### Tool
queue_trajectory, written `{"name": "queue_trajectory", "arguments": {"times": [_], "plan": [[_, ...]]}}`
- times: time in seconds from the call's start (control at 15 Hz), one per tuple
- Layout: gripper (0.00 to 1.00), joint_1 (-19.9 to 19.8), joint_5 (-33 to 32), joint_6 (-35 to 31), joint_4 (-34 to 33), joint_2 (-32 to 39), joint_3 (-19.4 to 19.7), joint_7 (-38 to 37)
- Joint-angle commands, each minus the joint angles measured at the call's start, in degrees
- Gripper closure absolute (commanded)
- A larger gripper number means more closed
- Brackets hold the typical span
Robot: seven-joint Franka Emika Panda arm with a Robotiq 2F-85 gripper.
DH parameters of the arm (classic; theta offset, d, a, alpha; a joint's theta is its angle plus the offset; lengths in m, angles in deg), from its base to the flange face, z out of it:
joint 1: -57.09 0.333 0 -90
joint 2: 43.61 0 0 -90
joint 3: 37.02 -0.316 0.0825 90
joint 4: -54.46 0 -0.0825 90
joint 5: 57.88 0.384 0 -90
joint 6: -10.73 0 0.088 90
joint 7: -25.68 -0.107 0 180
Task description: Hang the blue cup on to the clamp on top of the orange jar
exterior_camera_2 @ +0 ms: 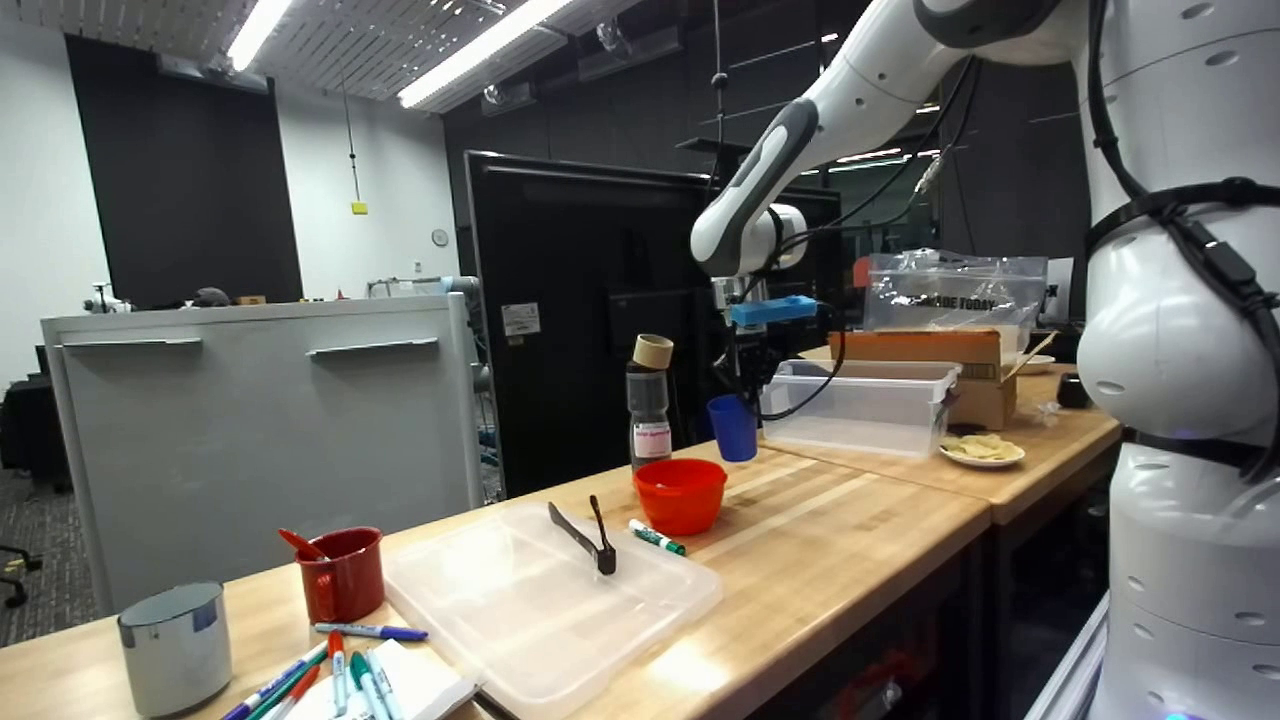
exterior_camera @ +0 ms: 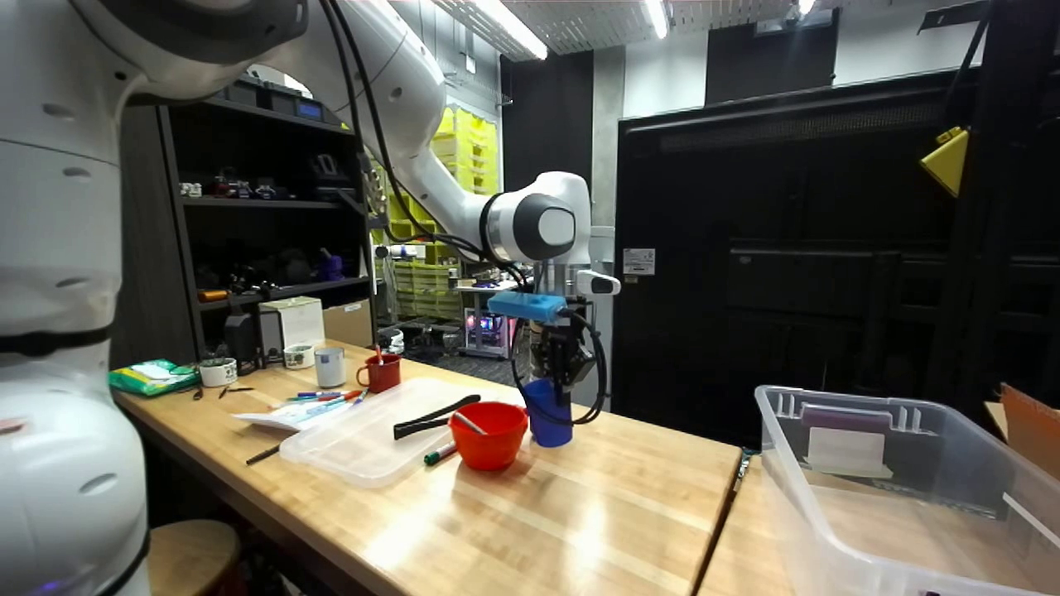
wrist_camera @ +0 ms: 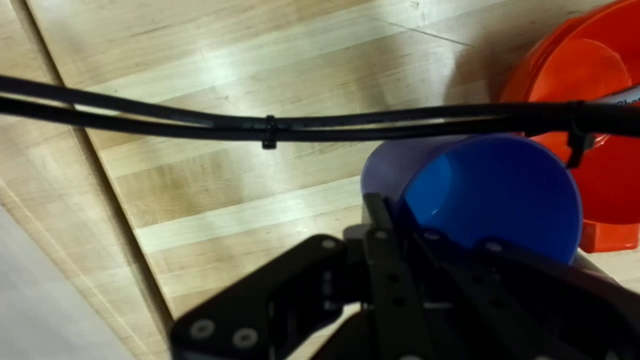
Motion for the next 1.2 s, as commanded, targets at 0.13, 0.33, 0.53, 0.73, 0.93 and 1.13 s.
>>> {"name": "queue_trajectory", "arguments": {"times": [0.13, 0.33, 0.53, 0.73, 0.93, 1.13], "plan": [[0.96, -0.1, 0.0, 0.1, -0.1, 0.3, -0.1, 0.0], [0.96, -0.1, 0.0, 0.1, -0.1, 0.3, -0.1, 0.0], [0.99, -0.1, -0.1, 0.0, -0.1, 0.4, -0.1, 0.0], [0.99, -0.1, 0.2, 0.2, -0.1, 0.6, -0.1, 0.2], [0.7, -0.1, 0.5, 0.5, -0.2, 0.9, -0.1, 0.2], [0.53, -0.1, 0.4, 0.5, -0.2, 1.1, -0.1, 0.4]]}}
